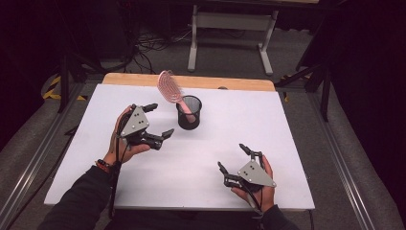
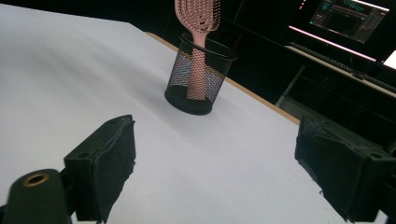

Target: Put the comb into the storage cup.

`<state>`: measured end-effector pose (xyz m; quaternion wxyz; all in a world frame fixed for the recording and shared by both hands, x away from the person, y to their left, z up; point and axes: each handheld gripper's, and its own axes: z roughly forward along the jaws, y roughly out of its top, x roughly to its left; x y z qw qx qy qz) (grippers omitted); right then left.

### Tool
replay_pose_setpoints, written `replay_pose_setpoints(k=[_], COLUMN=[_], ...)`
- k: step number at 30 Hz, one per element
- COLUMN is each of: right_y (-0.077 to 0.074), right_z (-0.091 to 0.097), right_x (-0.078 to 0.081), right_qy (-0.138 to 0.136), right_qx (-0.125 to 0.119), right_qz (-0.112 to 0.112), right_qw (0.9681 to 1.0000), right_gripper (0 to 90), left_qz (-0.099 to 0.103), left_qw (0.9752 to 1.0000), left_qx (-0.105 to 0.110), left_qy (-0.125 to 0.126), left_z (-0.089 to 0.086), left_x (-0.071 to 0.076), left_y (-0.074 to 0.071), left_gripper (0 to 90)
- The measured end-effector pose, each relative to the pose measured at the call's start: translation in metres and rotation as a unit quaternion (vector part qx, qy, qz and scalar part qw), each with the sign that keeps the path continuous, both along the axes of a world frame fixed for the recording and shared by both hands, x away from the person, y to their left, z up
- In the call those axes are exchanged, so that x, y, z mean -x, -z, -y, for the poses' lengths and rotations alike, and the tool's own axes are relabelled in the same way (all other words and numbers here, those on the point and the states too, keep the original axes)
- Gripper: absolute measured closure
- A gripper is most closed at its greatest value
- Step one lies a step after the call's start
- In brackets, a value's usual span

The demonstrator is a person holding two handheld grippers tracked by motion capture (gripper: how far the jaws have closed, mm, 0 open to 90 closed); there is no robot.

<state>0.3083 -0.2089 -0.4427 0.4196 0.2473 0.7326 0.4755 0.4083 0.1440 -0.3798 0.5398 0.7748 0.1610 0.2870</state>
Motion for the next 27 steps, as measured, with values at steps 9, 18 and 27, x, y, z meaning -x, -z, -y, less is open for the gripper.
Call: replay_pose_setpoints(k=[9,18,27], right_y=[0.000,-0.001,-0.002], right_z=[0.000,0.001,0.001], right_x=[0.000,0.000,0.001], right_qy=[0.001,0.003,0.006], right_qx=[0.001,0.003,0.006], right_qz=[0.000,0.002,0.006], right_qw=[1.0000,1.0000,0.9999], right_gripper=[13.7,13.9,14.3], left_qz=[0.001,0.009,0.014], left_qw=[1.0000,0.9998,0.9993], left_qx=[-0.004,-0.015,-0.032], left_qy=[0.005,0.008,0.013], left_z=[-0.001,-0.005,-0.008], left_x=[0.010,0.021,0.035], left_y=[0.003,0.007,0.018], left_gripper=[5.8,6.4,6.4])
